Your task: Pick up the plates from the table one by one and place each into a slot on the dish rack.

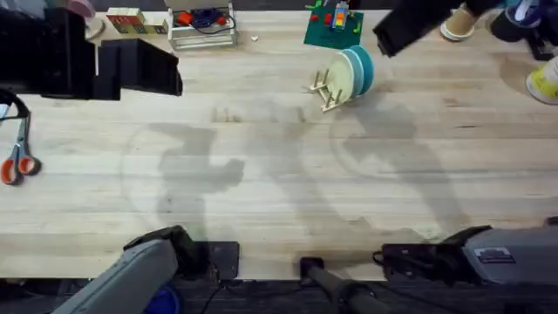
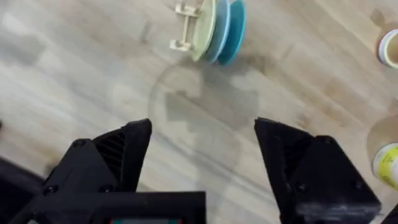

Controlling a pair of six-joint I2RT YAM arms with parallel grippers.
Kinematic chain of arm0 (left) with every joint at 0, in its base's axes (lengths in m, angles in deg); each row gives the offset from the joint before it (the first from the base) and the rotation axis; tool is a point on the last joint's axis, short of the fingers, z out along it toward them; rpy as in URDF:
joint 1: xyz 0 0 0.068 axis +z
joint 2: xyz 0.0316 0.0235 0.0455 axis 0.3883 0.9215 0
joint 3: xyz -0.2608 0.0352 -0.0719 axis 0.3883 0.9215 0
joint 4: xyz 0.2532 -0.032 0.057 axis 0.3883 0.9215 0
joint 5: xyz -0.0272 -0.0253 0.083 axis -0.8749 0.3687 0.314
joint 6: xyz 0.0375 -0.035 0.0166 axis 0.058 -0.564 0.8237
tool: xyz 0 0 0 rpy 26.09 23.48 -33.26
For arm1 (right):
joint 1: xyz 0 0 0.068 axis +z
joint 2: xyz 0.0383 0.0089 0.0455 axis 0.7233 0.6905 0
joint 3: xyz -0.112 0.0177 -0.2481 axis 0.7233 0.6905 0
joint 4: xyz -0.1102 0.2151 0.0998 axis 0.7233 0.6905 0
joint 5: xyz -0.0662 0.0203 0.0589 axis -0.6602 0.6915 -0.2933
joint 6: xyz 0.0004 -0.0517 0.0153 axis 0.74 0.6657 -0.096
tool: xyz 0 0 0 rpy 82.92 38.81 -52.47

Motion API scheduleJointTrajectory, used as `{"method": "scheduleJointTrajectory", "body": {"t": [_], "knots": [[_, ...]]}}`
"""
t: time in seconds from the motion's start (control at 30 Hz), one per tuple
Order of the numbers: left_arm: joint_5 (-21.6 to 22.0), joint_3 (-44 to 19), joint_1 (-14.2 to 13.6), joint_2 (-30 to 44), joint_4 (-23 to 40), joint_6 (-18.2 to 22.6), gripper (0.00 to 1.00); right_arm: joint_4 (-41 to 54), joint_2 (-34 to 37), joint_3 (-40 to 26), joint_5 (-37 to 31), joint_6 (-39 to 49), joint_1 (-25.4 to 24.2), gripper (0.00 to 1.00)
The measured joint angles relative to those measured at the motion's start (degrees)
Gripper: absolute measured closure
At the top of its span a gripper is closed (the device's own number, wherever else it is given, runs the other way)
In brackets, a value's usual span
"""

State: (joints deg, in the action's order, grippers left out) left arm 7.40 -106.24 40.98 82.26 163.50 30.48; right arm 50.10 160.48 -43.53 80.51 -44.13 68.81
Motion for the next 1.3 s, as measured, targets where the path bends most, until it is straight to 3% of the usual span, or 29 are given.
{"method": "scheduleJointTrajectory", "body": {"t": [0.57, 1.0, 1.3], "knots": [[0.0, 0.0, 0.0, 0.0, 0.3, 0.0, 0.006, 4.8, -12.3, 1.4, 2.1, 0.4, 0.0, 0.009], [0.0, 0.0, 0.0, 0.0, 0.4, 0.0, 0.006, -6.7, -33.6, 27.2, 2.1, -3.7, 0.0, 0.009], [0.0, 0.0, 0.0, 0.0, 0.4, 0.0, 0.006, -6.9, -47.7, 33.5, 2.1, -6.0, 0.0, 0.008]]}}
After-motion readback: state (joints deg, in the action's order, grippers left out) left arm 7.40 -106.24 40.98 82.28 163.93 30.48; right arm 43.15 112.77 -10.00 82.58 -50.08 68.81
